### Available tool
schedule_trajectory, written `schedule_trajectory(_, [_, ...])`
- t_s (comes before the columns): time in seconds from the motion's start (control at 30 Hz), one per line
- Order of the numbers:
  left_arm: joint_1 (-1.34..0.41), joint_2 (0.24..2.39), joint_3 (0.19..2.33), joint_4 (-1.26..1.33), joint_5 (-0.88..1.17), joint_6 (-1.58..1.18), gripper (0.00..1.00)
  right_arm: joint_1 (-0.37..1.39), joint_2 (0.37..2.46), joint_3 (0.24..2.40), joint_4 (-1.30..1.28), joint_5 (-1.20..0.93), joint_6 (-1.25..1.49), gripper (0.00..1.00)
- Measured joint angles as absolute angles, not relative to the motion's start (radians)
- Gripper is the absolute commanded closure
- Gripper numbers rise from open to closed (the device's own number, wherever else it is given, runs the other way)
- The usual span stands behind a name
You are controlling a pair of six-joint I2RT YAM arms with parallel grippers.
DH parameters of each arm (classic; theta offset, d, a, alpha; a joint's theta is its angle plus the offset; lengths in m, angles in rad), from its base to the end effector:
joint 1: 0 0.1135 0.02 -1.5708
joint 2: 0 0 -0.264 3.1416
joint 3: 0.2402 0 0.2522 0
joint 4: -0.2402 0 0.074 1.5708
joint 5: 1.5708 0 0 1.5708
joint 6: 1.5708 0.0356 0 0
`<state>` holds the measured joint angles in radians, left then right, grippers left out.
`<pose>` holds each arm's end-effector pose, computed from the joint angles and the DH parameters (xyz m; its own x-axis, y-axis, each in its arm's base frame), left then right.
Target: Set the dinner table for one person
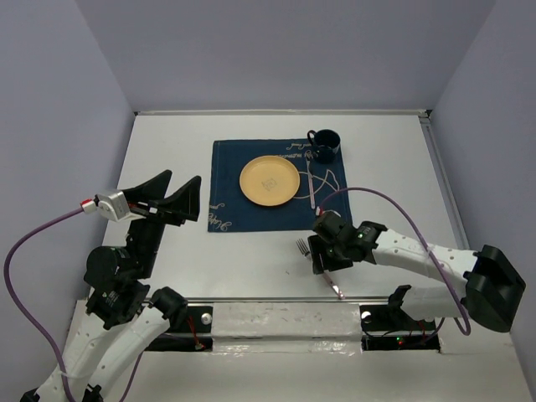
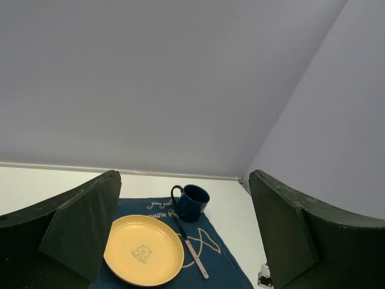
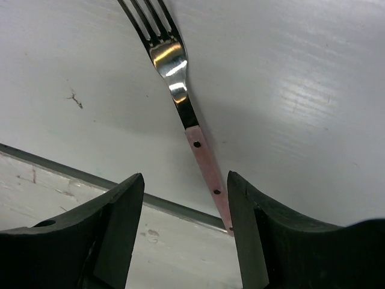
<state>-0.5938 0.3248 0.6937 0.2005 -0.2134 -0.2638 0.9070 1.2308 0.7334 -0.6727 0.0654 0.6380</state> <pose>0.0608 -0.0320 0.4007 0.3274 -0.5284 -0.7833 0.5017 0.7997 -0.3298 0.1365 0.1707 0.1974 -0.9145 -0.2045 -0.3492 -0.2809 0.9420 0.1840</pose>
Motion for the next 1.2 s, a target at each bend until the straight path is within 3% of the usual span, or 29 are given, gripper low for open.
schedule_trajectory(0.4, [-0.593,0.324,0.694,0.201,-0.213,-0.264,0.01,0.938,1.356,0.710,-0.699,0.072,0.692,0.66])
schedule_trajectory(0.5, [-0.593,0.322,0.694,0.201,-0.213,-0.264,0.01,0.939,1.382,0.710,-0.690,0.072,0.685,0.97])
schedule_trajectory(0.53, [-0.593,0.321,0.694,0.201,-0.213,-0.264,0.01,0.942,1.383,0.711,-0.689,0.074,0.682,1.00])
schedule_trajectory(0.73, [-0.593,0.317,0.694,0.202,-0.213,-0.264,0.01,0.992,1.378,0.743,-0.714,0.107,0.678,1.00])
schedule_trajectory(1.0, [-0.591,0.317,0.694,0.202,-0.213,-0.264,0.01,1.034,1.312,0.949,-0.717,0.189,0.636,1.00])
schedule_trajectory(1.2, [-0.580,0.317,0.694,0.199,-0.216,-0.266,0.01,1.034,1.607,1.346,-0.594,0.329,0.573,1.00])
